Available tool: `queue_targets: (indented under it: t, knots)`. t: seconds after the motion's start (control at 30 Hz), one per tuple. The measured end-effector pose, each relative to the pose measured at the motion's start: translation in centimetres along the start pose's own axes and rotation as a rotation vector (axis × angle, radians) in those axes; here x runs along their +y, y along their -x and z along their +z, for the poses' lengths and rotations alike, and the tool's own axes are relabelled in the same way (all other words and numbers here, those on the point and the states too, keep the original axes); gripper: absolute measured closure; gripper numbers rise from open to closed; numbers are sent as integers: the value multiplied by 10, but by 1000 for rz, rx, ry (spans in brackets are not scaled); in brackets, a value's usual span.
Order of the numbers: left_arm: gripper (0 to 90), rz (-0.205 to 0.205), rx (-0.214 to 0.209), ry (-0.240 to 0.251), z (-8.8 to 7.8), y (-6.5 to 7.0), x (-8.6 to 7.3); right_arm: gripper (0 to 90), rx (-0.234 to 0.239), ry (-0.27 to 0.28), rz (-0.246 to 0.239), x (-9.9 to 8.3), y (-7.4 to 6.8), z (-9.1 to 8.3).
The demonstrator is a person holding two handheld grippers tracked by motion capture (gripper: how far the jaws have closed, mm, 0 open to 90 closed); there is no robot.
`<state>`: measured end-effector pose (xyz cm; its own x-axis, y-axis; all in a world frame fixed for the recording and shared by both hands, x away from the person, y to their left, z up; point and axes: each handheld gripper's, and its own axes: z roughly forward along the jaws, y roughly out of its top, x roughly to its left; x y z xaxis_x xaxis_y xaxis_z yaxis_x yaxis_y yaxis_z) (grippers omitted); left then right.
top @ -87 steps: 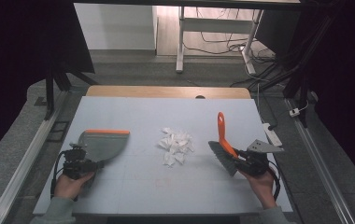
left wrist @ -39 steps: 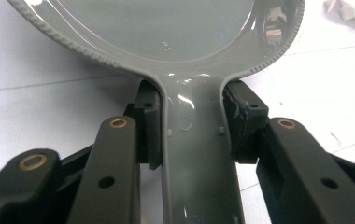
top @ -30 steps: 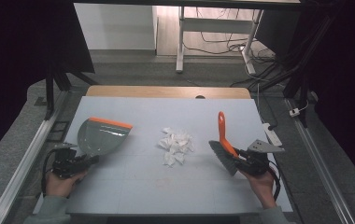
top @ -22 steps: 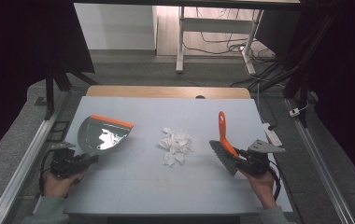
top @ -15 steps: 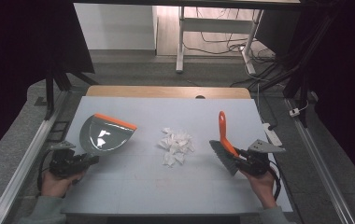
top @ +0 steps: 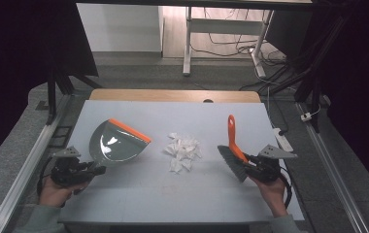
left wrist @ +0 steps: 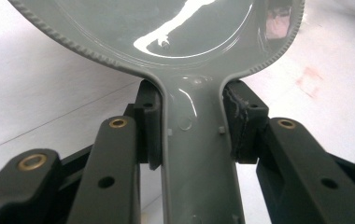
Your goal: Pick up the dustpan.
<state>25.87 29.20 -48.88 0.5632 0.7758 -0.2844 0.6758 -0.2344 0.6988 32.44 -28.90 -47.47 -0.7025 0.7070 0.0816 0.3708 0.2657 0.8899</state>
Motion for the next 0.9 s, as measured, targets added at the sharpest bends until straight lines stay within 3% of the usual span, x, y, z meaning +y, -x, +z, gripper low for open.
queue_targets:
  t: [0.2,0.33,0.53,0.67,0.7,0.9]
  knots:
    - [614,64,-64,-36,0,11,4,698,3,2,-2,0,-1,0]
    - [615,103,-53,-47,1,17,5,698,2,2,-1,0,-1,-1]
    - [615,178,-88,-95,1,30,9,698,5,5,-2,0,-1,-1]
    - [615,210,-89,-105,1,36,10,698,2,1,-5,0,-1,-1]
    - [615,234,-103,-120,1,40,11,698,1,-1,-6,0,-1,0]
    - [615,260,-117,-148,4,45,11,698,4,4,-5,0,-1,-1]
